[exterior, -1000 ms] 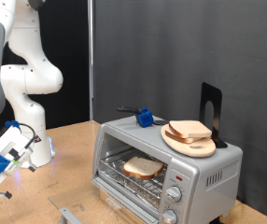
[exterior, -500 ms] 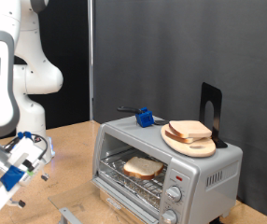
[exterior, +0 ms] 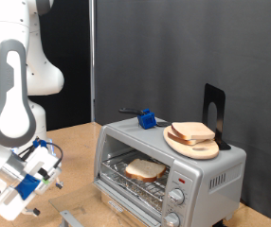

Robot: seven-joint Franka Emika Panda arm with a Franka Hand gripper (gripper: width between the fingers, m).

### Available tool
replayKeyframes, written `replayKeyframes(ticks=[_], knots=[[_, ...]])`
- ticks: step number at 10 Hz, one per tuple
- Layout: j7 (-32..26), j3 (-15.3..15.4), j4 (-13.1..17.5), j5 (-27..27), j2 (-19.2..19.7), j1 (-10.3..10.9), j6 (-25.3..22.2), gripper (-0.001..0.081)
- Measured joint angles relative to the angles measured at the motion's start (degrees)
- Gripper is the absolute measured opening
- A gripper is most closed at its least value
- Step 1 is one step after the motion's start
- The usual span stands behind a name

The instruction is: Make a piece of toast with the oven

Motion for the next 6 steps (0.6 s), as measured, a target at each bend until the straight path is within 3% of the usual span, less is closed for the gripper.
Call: replayKeyframes(ticks=[6], knots=[[0.8, 2.8, -0.1, -0.5, -0.2, 0.5, -4.1, 0.08]])
